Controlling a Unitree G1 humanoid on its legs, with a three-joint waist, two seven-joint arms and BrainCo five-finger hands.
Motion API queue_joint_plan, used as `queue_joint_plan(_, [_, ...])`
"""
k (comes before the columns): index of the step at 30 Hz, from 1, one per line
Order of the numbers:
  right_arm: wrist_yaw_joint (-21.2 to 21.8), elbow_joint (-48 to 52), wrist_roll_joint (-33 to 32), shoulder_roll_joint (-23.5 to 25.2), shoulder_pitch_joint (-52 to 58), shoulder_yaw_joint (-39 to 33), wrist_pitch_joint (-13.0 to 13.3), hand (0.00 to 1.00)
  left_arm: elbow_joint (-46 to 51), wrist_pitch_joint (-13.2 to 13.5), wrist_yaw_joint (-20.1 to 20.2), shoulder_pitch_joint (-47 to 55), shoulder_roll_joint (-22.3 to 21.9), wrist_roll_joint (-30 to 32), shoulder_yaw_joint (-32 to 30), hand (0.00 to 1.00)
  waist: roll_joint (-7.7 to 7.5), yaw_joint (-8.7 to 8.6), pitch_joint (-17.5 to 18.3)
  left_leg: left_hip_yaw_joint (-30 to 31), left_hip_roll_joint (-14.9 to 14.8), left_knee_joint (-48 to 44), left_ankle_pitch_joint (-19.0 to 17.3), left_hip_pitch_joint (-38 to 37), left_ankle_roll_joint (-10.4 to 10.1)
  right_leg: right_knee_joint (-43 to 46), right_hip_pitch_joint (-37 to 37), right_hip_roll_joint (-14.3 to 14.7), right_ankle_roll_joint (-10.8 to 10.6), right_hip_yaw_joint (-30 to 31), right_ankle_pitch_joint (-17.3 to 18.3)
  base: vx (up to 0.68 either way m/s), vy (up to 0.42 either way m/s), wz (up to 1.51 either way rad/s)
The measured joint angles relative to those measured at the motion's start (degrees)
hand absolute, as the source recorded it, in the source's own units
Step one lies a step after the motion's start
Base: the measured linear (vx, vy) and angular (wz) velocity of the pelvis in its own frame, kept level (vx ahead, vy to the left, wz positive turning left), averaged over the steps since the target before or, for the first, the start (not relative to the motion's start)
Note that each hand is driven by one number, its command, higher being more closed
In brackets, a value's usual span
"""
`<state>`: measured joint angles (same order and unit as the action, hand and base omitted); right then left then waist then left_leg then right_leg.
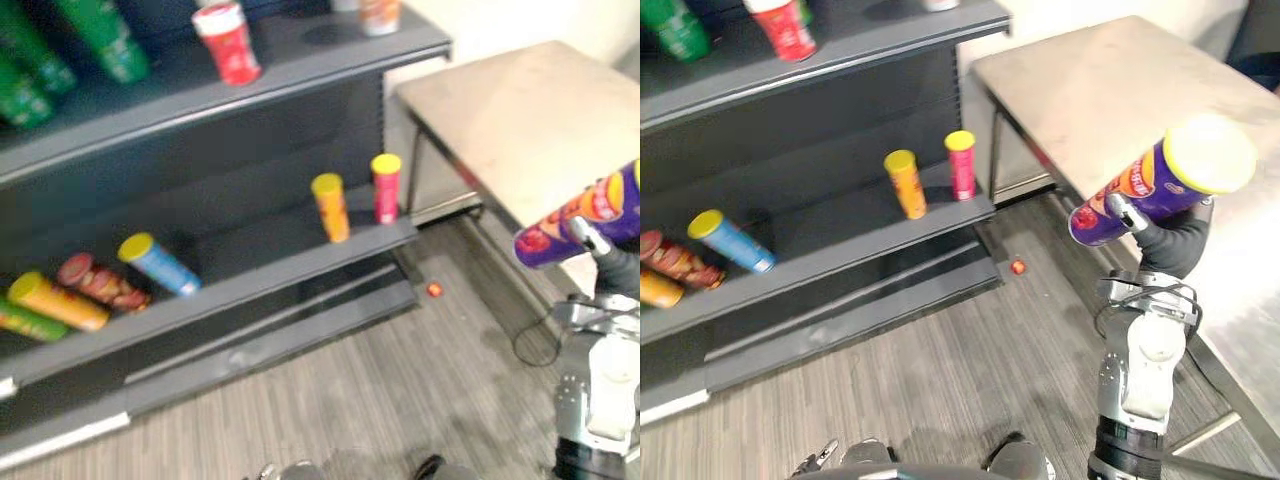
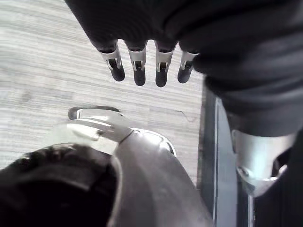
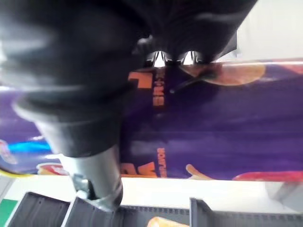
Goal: Put the gum and the chips on the shelf.
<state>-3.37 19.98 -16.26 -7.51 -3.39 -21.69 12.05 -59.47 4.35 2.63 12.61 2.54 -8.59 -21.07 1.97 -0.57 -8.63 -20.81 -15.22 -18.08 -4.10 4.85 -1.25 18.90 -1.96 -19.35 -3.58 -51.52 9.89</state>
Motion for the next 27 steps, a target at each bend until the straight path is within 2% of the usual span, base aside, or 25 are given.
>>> queue_joint_plan(1, [0.2, 0.4, 0.0, 0.1, 0.3, -0.1, 0.0, 1.00, 0.0, 0.0, 0.0, 0.1, 0.0, 0.3, -0.2, 0.00, -0.09, 0.02, 0.1, 1.0, 0.8, 2.3, 0.0, 0.0, -0.8, -0.4, 0.2, -0.3, -0.1, -1.0, -0.7, -0.05, 0.201, 0.91])
queue_joint_plan(2, [0.3, 1.1, 0.0, 0.4, 0.3, -0.4, 0.0, 1.00, 0.1, 0.0, 0.0, 0.0, 0.0, 0.7, -0.2, 0.00, -0.09, -0.08, 0.1, 1.4, 1.6, 4.7, 0.2, 0.1, -2.5, -0.5, 0.2, -0.6, -0.5, -2.1, -1.1, -0.04, 0.167, 0.78])
queue_joint_plan(6, [-0.3, 2.0, 0.6, 1.3, 0.2, -0.7, 0.0, 1.00, 0.0, -0.1, -0.3, 0.0, 0.1, 2.7, -0.2, 0.00, -0.88, -0.44, -0.3, 1.1, 4.4, 10.4, 0.6, 1.1, -3.4, 1.5, -1.2, -3.5, -0.7, -3.8, -2.3, -0.07, 0.223, 0.64])
queue_joint_plan(8, [-1.4, 2.0, 1.0, 2.0, 0.1, -0.9, 0.0, 1.00, 0.1, -0.7, -0.6, -0.1, 0.3, 3.2, -0.3, 0.00, -2.05, -0.40, -1.0, 1.2, 5.7, 10.2, 0.5, 1.0, -3.4, 3.5, -1.5, -5.6, -0.3, -2.9, -3.6, -0.06, 0.172, 0.17])
queue_joint_plan(11, [-2.0, 2.0, 2.9, 2.0, 0.3, -0.8, 0.0, 1.00, 0.1, -0.7, -1.6, -0.5, 1.7, 3.2, -0.4, 0.00, -3.64, -0.29, -2.2, 1.1, 6.2, 8.6, -0.5, 1.2, -3.2, 3.1, -1.4, -5.9, -0.8, -1.1, -4.8, -0.09, 0.124, -0.04])
queue_joint_plan(13, [-2.4, 2.0, 3.2, 2.7, 1.1, -0.8, 0.0, 1.00, 0.1, -0.7, -2.3, -1.2, 3.0, 3.0, -3.1, 0.00, -5.25, 0.91, -3.2, 0.8, 6.5, 7.7, -1.5, 1.2, -3.2, 0.6, -1.1, -5.2, -1.8, 0.7, -5.4, -0.16, 0.121, -0.16])
queue_joint_plan(15, [-2.3, 2.0, 3.7, 3.5, 1.9, -0.7, 0.0, 1.00, 0.1, -0.7, -2.3, -1.3, 3.0, 3.0, -4.2, 0.00, -5.27, 1.04, -3.2, 0.7, 6.5, 7.8, -2.1, 1.2, -3.1, -1.3, -0.7, -4.4, -2.3, 1.7, -6.0, -0.12, 0.076, -0.08])
queue_joint_plan(18, [-1.0, 1.7, 3.8, 3.5, 2.2, 0.7, 0.0, 1.00, 0.1, -0.7, -2.2, -1.3, 2.3, 2.5, -5.4, 0.00, -4.46, 1.81, -3.7, -0.5, 5.9, 7.2, -2.3, 1.9, -3.0, -3.6, -1.0, -3.0, -2.2, 2.8, -6.9, -0.11, 0.067, -0.18])
queue_joint_plan(21, [-1.0, -1.3, 3.7, 3.3, 1.5, 4.2, 0.0, 1.00, 0.5, -0.6, -1.5, -1.3, 2.1, 2.0, -5.3, 0.00, -3.84, 2.47, -4.1, -0.1, 3.3, 1.2, -4.2, 4.8, -3.2, -4.2, -1.2, -1.2, -2.0, 2.9, -7.3, -0.03, 0.018, -0.08])
queue_joint_plan(24, [-0.1, -3.1, 3.8, 2.8, -0.4, 7.3, -0.3, 1.00, 1.7, -0.3, -0.9, -1.8, 2.0, 0.9, -5.0, 0.00, -3.48, 3.72, -4.5, 1.3, 0.2, -5.3, -6.9, 9.0, -3.3, -5.7, -1.6, 1.4, -0.9, 2.4, -8.8, 0.00, 0.022, 0.00])
queue_joint_plan(25, [0.4, -3.1, 3.8, 2.8, -1.3, 8.7, -0.4, 1.00, 2.6, 0.1, -0.5, -1.9, 2.0, -1.3, -5.1, 0.00, -3.74, 4.90, -4.7, 1.8, -0.2, -7.2, -8.1, 10.0, -2.8, -7.3, -1.0, 2.0, -1.3, 2.4, -10.2, -0.01, 0.054, 0.06])
queue_joint_plan(27, [0.9, -3.1, 3.9, 2.8, -1.4, 9.5, -0.6, 1.00, 2.7, 0.2, -0.4, -2.3, 2.0, -2.6, -5.0, 0.00, -3.80, 5.49, -4.9, 3.3, 0.7, -8.0, -9.2, 9.9, -2.3, -7.2, 0.7, 1.3, -2.2, 2.5, -10.8, 0.01, 0.121, 0.42])
